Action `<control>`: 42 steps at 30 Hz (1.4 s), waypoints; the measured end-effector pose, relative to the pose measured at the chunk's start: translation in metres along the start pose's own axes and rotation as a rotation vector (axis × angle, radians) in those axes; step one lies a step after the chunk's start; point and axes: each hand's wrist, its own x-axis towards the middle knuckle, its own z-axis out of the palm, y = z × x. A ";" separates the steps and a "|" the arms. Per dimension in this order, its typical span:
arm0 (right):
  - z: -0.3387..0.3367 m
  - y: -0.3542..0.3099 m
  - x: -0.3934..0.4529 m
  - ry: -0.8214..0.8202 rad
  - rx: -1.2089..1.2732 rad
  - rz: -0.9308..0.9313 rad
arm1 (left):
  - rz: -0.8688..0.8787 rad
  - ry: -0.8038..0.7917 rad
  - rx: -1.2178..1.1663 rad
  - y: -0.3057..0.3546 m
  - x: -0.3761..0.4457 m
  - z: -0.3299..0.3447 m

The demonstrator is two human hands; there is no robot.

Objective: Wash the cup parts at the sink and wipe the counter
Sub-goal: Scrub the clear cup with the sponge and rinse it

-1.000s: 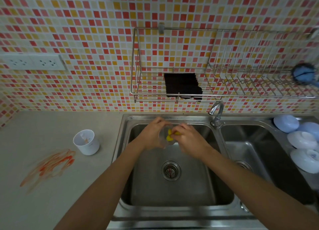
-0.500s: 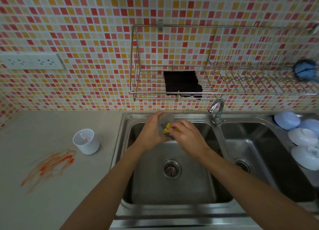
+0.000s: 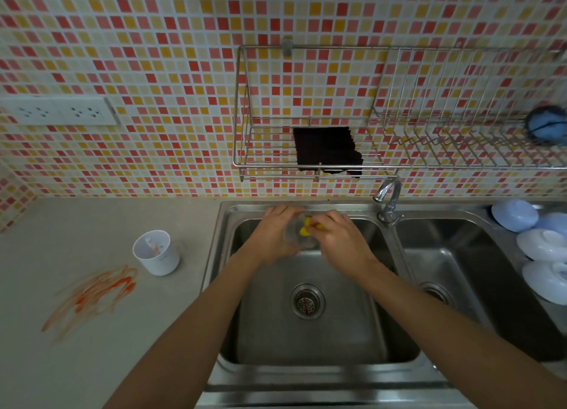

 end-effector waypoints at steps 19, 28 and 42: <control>-0.008 -0.007 -0.003 -0.319 0.468 0.094 | 0.059 -0.071 0.043 -0.008 -0.010 -0.002; -0.009 0.003 -0.006 -0.256 0.129 -0.137 | 0.020 -0.065 0.011 -0.002 -0.004 -0.004; -0.014 -0.007 -0.001 -0.134 0.246 -0.107 | -0.113 0.027 -0.154 -0.004 -0.008 -0.001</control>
